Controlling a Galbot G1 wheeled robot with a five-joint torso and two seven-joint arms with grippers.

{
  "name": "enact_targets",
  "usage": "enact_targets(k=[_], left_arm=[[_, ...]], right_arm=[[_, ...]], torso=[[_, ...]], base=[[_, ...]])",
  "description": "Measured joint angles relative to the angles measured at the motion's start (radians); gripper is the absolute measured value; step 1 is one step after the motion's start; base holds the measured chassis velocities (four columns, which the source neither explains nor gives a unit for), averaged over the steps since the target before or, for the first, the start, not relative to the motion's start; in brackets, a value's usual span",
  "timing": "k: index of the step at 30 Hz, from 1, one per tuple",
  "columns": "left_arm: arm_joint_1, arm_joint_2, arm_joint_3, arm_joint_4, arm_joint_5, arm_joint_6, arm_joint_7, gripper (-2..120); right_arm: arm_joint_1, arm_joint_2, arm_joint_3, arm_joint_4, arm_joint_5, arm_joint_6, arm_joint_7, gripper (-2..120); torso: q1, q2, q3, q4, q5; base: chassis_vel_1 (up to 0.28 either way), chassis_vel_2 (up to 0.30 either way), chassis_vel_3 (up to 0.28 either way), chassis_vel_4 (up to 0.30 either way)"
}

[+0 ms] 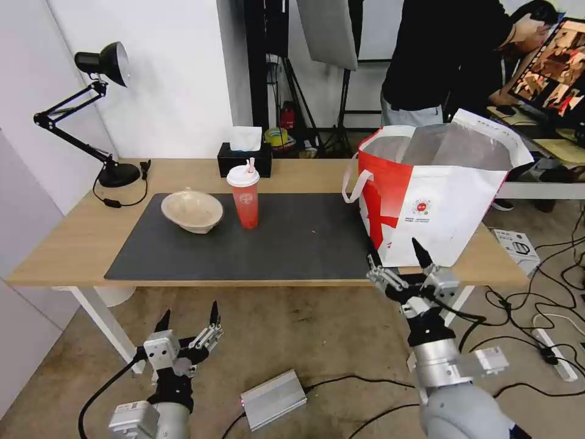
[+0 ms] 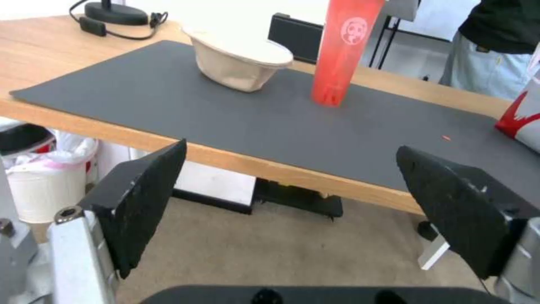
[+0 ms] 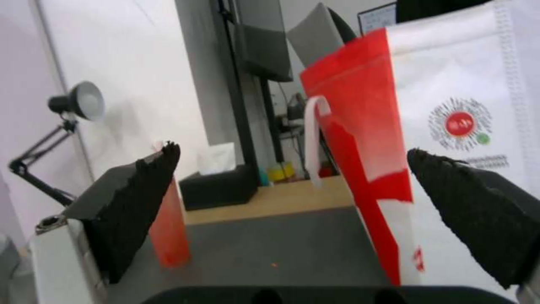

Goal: Pick up the trash from the table and place it into the takeout bag.

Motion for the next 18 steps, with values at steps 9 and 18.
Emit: enact_targets(k=[9, 18], left_arm=[[0.002, 0.004, -0.003, 0.0, 0.002, 0.0, 0.001, 100], [0.006, 0.003, -0.005, -0.005, 0.0, -0.001, 0.001, 100]], right_arm=[[-0.048, 0.0, -0.015, -0.002, -0.03, -0.002, 0.004, 100], [-0.108, -0.021, -0.012, 0.017, -0.038, -0.048, 0.002, 100]], torso=[[0.0, 0.0, 0.0, 0.0, 0.0], [0.0, 0.0, 0.0, 0.0, 0.0002]], base=[[0.0, 0.0, 0.0, 0.0], [0.0, 0.0, 0.0, 0.0]])
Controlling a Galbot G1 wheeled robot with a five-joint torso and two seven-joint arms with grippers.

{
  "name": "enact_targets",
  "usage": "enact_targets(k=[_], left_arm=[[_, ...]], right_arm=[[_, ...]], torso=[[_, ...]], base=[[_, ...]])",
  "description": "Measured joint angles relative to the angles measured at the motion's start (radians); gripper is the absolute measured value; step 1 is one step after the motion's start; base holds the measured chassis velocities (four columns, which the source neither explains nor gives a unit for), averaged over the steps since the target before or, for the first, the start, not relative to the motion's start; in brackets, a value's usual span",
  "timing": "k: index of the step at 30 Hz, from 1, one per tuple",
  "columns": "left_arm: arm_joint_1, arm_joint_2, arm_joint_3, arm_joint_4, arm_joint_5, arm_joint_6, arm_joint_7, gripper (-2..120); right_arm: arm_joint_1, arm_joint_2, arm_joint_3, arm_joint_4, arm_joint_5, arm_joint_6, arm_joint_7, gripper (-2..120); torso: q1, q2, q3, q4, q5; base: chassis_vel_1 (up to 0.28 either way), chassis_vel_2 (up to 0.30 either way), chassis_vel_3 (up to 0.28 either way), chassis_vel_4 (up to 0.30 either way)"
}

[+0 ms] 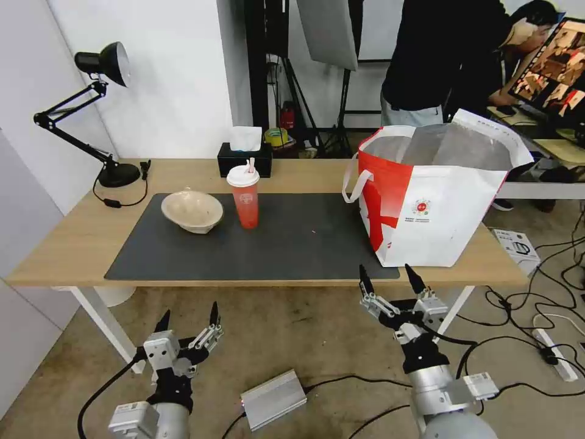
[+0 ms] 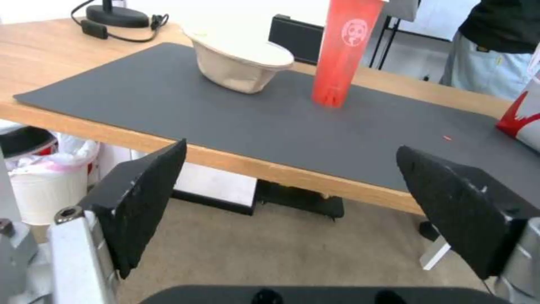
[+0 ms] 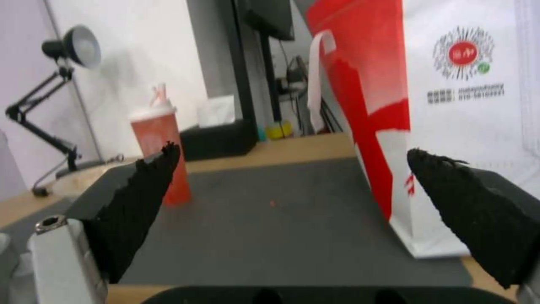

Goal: Pick up the trash from the table and place it into the takeout bag.

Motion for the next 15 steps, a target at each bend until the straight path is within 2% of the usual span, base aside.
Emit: enact_targets(k=[15], left_arm=[[0.008, -0.005, 0.004, -0.004, 0.005, -0.001, 0.0, 100]], right_arm=[[-0.038, -0.017, -0.006, 0.032, 0.028, -0.097, 0.001, 100]], torso=[[0.0, 0.0, 0.0, 0.0, -0.0001]], base=[[0.0, 0.0, 0.0, 0.0]])
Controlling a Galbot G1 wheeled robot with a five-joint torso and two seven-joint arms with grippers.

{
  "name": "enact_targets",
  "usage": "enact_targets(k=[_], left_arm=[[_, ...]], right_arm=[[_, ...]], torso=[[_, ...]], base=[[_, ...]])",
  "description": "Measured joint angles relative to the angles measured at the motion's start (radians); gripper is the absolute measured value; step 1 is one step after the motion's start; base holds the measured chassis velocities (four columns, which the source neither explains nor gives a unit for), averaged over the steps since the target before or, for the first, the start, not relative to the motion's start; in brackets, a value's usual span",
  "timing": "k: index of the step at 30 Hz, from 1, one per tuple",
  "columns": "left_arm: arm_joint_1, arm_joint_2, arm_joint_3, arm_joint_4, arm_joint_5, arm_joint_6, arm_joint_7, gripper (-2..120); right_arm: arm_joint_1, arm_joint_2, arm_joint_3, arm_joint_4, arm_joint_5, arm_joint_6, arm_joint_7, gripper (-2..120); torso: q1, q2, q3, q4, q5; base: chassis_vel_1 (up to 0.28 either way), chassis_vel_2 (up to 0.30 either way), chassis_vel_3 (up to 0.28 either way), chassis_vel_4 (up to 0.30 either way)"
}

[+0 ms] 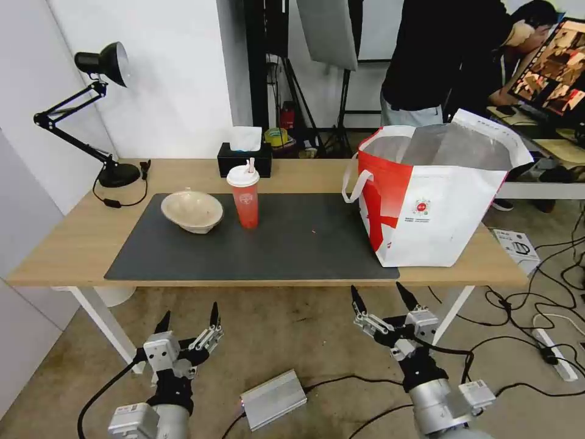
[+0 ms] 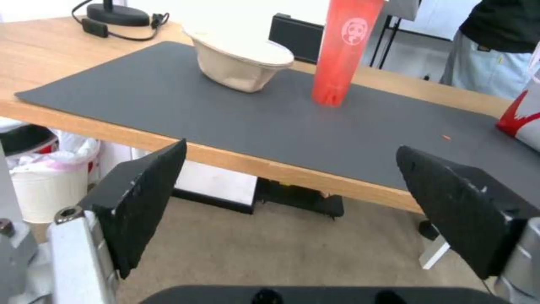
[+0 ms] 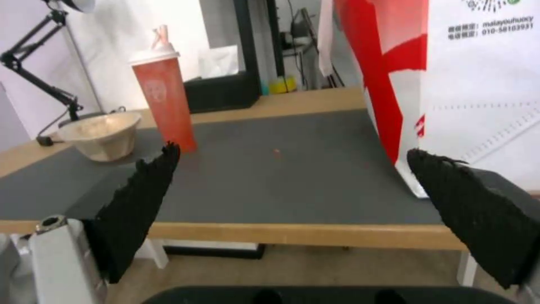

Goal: Pick up the trash from the table and place it into the takeout bag.

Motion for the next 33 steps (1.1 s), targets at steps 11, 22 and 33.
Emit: enact_targets(k=[11, 22, 33], left_arm=[[-0.002, 0.0, -0.005, 0.0, -0.001, -0.009, -0.005, 100], [-0.002, 0.0, -0.004, 0.003, -0.001, -0.009, -0.005, 100], [0.004, -0.002, -0.019, 0.0, -0.002, -0.009, -0.006, 100]], right_arm=[[0.004, 0.01, -0.007, -0.007, -0.003, -0.013, 0.021, 100], [0.008, 0.02, -0.01, -0.013, -0.02, -0.008, 0.02, 100], [0.064, -0.028, 0.009, -0.008, 0.008, 0.004, -0.128, 100]], torso=[[0.0, 0.0, 0.0, 0.0, 0.0], [0.0, 0.0, 0.0, 0.0, 0.0], [0.0, 0.0, 0.0, -0.0002, 0.0001]], base=[[0.0, 0.0, 0.0, 0.0], [0.0, 0.0, 0.0, 0.0], [0.0, 0.0, 0.0, 0.0]])
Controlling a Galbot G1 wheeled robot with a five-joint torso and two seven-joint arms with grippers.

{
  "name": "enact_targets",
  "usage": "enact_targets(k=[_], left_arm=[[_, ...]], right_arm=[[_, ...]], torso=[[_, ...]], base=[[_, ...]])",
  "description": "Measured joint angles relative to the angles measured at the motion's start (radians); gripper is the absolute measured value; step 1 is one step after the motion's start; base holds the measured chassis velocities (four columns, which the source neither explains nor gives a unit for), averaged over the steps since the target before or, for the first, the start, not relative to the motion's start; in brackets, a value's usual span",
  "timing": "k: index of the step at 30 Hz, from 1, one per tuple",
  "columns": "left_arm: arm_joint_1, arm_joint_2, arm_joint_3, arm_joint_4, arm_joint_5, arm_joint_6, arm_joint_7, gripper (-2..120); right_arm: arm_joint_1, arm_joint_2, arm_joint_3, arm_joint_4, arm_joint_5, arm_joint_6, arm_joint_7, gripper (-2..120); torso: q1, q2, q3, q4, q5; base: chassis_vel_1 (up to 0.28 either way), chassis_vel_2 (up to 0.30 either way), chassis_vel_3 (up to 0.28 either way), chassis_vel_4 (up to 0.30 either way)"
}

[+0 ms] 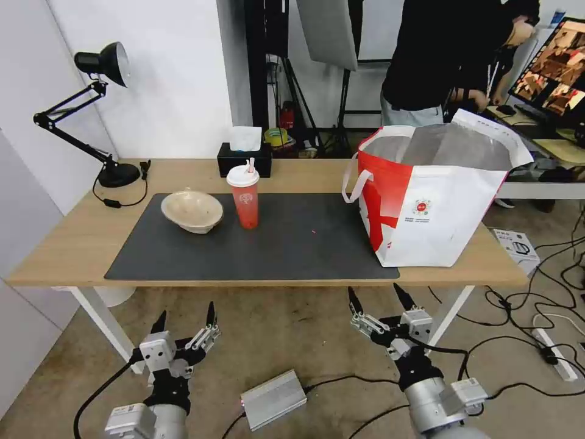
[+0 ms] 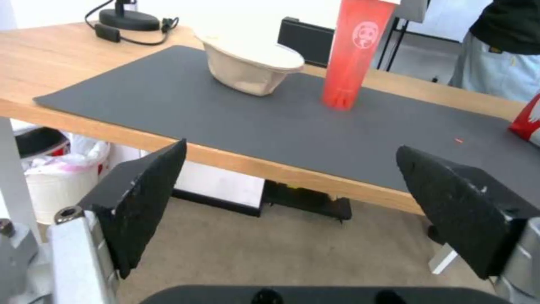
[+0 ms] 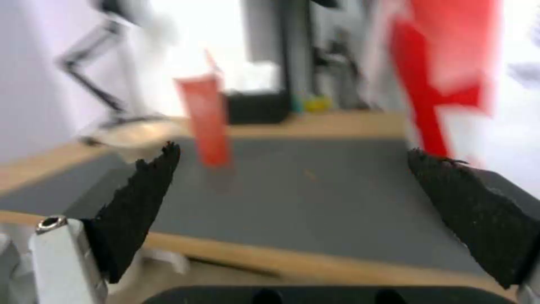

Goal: Pick up the trash from the table and place it into the takeout bag.

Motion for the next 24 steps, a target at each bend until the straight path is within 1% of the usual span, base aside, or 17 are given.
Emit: enact_targets(k=[1, 3, 4, 5, 6, 8, 9, 10, 13, 15, 17, 19, 20, 23, 24], left_arm=[[0.0, 0.0, 0.0, 0.0, 0.0, 0.0, 0.0, 100], [0.001, 0.0, -0.003, -0.001, 0.0, 0.0, 0.0, 100], [0.001, -0.001, -0.004, -0.001, 0.001, 0.0, 0.0, 100], [0.001, -0.002, -0.004, -0.002, 0.001, 0.001, -0.001, 100], [0.001, -0.002, -0.004, -0.002, 0.001, 0.001, -0.001, 100], [0.001, -0.003, -0.007, -0.003, 0.0, 0.001, -0.001, 100], [0.001, -0.003, -0.007, -0.003, 0.0, 0.001, -0.001, 100], [0.002, -0.003, -0.01, -0.003, -0.001, 0.001, -0.001, 100], [0.003, -0.003, -0.011, -0.003, -0.002, 0.001, -0.001, 100], [0.006, -0.003, -0.013, -0.005, -0.003, 0.0, -0.001, 100], [0.006, -0.003, -0.014, -0.006, -0.004, 0.0, -0.001, 100], [0.009, -0.003, -0.016, -0.008, -0.004, -0.001, 0.0, 100], [0.009, -0.003, -0.016, -0.008, -0.004, -0.001, 0.0, 100], [0.012, -0.003, -0.018, -0.011, -0.005, -0.004, 0.003, 100], [0.012, -0.003, -0.018, -0.011, -0.005, -0.004, 0.003, 100]], right_arm=[[0.0, 0.0, 0.0, 0.0, 0.0, 0.0, 0.0, 100], [0.045, -0.034, 0.01, 0.01, 0.053, 0.007, -0.091, 100], [0.089, -0.057, 0.014, 0.018, 0.103, 0.006, -0.142, 100], [0.115, -0.067, 0.015, 0.023, 0.129, 0.001, -0.159, 100], [0.115, -0.067, 0.015, 0.023, 0.129, 0.001, -0.159, 100], [0.187, -0.095, 0.01, 0.028, 0.189, -0.018, -0.189, 100], [0.193, -0.097, 0.009, 0.029, 0.193, -0.02, -0.191, 100], [0.236, -0.113, -0.004, 0.029, 0.221, -0.03, -0.201, 100], [0.278, -0.127, -0.027, 0.029, 0.244, -0.039, -0.209, 100], [0.342, -0.144, -0.068, 0.023, 0.275, -0.049, -0.227, 100], [0.359, -0.148, -0.079, 0.021, 0.282, -0.051, -0.232, 100], [0.432, -0.156, -0.127, 0.01, 0.308, -0.058, -0.248, 100], [0.432, -0.156, -0.127, 0.01, 0.308, -0.058, -0.248, 100], [0.56, -0.159, -0.218, -0.016, 0.347, -0.072, -0.267, 100], [0.56, -0.159, -0.218, -0.016, 0.347, -0.072, -0.267, 100]], torso=[[0.0, 0.0, 0.0, 0.0, 0.0], [0.0, 0.0, 0.0, 0.0001, -0.0001], [0.0, 0.0, 0.0, 0.0002, -0.0002], [0.0, 0.0, 0.0, 0.0003, -0.0002], [0.0, 0.0, 0.0, 0.0003, -0.0002], [0.0, 0.0, 0.0, 0.0002, -0.0001], [0.0, 0.0, 0.0, 0.0003, -0.0001], [0.0, 0.0, 0.0, 0.0002, -0.0002], [0.0, 0.0, 0.0, 0.0002, -0.0001], [0.0, 0.0, 0.0, 0.0, -0.0001], [0.0, 0.0, 0.0, -0.0001, 0.0], [0.0, 0.0, 0.0, 0.0001, -0.0001], [0.0, 0.0, 0.0, 0.0001, -0.0001], [0.0, 0.0, 0.0, 0.0002, -0.0001], [0.0, 0.0, 0.0, 0.0002, -0.0001]], base=[[0.0, 0.0, 0.0, 0.0], [0.0, 0.0, 0.0, 0.0], [0.0, 0.0, 0.0, 0.0], [0.0, 0.0, 0.0, 0.0], [0.0, 0.0, 0.0, 0.0], [0.0, 0.0, 0.0, 0.0], [0.0, 0.0, 0.0, 0.0], [0.0, 0.0, 0.0, 0.0], [0.0, 0.0, 0.0, 0.0], [0.0, 0.0, 0.0, 0.0], [0.0, 0.0, 0.0, 0.0], [0.0, 0.0, 0.0, 0.0], [0.0, 0.0, 0.0, 0.0], [0.0, 0.0, 0.0, 0.0], [0.0, 0.0, 0.0, 0.0]])
